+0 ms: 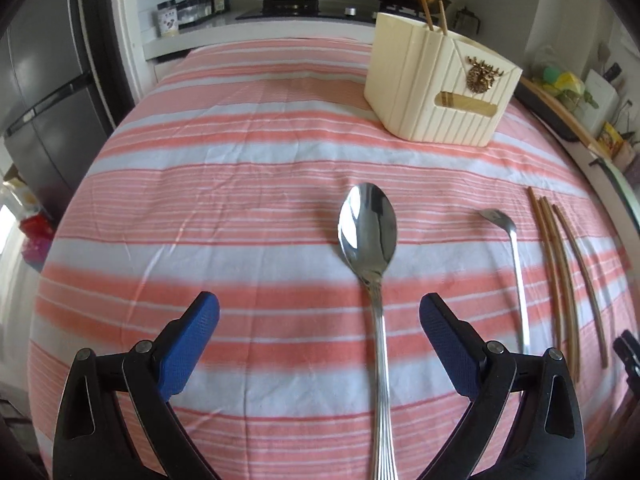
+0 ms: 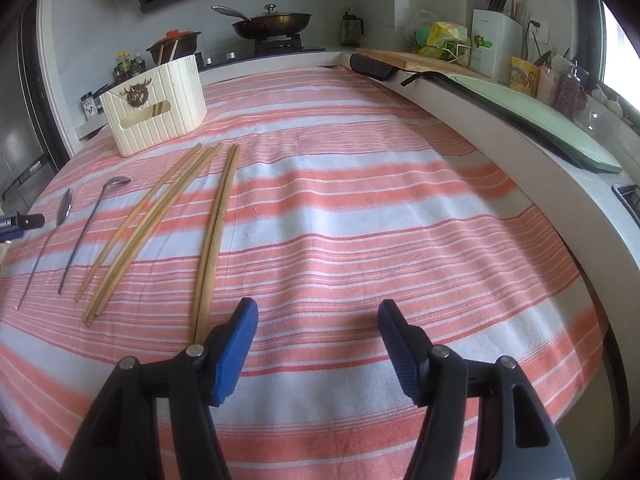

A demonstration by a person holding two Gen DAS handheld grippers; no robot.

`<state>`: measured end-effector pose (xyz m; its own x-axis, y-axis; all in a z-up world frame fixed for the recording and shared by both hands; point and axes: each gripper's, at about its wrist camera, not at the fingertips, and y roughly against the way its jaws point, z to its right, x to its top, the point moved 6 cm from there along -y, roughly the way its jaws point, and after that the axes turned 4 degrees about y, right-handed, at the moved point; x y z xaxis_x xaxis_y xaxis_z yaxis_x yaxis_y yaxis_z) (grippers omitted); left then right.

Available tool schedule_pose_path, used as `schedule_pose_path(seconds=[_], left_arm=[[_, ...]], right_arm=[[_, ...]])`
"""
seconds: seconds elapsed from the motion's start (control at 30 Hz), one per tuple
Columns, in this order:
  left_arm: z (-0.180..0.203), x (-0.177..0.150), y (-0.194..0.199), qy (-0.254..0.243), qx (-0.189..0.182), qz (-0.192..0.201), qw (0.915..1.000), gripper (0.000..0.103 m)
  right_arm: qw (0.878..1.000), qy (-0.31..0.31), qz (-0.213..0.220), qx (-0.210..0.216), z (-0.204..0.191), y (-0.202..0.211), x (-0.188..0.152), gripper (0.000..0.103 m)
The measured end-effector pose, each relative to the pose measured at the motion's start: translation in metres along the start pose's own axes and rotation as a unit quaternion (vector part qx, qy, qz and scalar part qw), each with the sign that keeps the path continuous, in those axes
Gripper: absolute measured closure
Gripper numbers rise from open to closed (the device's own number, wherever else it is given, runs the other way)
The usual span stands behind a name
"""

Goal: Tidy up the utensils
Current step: 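Grasp the silver soup spoon with the left tool while the right tool grasps a chopstick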

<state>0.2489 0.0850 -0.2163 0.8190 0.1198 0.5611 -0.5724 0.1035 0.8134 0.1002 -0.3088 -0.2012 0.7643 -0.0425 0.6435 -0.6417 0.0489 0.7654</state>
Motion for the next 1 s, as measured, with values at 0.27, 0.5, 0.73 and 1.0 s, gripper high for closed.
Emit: schedule_pose_path(seconds=[0.27,0.5,0.73,1.0], left_arm=[[0.009,-0.045,0.018,0.002,-0.037,-0.011,0.9993,0.003],[0.003,-0.048,0.022,0.009,-0.033,-0.002,0.9994,0.003],[0.006,-0.048,0.015,-0.007,-0.026,-0.011,0.9996,0.003],[0.001,-0.046,0.016,-0.024,-0.011,-0.022,0.9994,0.003]], right_arm=[[0.993,0.033,-0.05,0.101,-0.031,-0.012,0.036,0.071],[0.985,0.078,-0.106,0.115,-0.056,-0.045,0.042,0.087],[0.98,0.099,-0.141,0.096,-0.059,-0.053,0.048,0.089],[0.976,0.155,-0.147,0.049,-0.066,-0.059,0.055,0.09]])
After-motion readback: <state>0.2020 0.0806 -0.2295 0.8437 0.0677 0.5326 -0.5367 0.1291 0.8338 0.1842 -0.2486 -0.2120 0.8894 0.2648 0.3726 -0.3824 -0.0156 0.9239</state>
